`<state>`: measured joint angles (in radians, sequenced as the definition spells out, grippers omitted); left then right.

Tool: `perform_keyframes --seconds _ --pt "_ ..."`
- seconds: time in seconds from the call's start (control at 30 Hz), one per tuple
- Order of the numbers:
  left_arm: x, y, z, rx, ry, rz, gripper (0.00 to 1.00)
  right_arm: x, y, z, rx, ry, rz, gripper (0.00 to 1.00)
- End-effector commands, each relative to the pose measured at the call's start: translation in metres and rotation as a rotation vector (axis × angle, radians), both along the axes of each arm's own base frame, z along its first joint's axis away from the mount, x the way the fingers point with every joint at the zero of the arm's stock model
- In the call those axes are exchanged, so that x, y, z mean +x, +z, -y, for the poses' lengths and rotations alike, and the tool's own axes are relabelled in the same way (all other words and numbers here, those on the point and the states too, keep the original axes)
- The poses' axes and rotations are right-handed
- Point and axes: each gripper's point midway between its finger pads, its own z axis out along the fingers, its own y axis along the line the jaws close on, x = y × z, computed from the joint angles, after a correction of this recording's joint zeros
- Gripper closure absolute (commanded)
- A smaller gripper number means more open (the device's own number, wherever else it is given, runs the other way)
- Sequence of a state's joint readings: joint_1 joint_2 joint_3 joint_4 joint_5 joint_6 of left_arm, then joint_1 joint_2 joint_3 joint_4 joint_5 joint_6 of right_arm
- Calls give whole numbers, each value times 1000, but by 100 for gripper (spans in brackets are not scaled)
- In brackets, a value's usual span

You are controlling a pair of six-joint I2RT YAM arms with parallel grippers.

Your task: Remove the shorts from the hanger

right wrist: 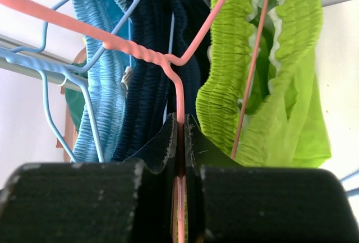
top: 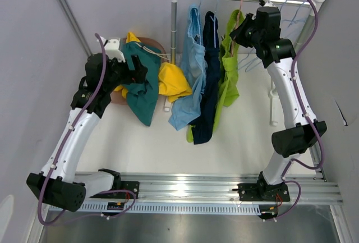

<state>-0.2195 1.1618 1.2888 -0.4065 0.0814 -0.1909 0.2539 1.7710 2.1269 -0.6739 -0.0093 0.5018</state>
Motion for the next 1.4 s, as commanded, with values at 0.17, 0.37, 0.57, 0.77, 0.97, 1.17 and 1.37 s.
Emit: perform_keyframes --seconds 0.17,0.37,0.57,0.77,0.97,1.17,1.37 --pt "-61 82 126 7 -447 237 1 -32 103 22 -1 -63 223 100" --pt "-130 97 230 -131 -850 303 1 -52 113 22 29 -50 235 100" --pt "-162 79 292 -164 -1018 295 1 -69 111 21 64 -45 220 100" --pt "-173 53 346 -124 -1083 280 1 -86 119 20 92 -38 230 100" --pt "-148 34 376 -65 -991 256 1 -102 126 23 87 -32 239 100" --pt "-121 27 382 -14 -874 279 13 -114 126 25 90 -25 239 100" --pt "-112 26 377 0 -822 289 48 -122 124 26 93 -18 239 100"
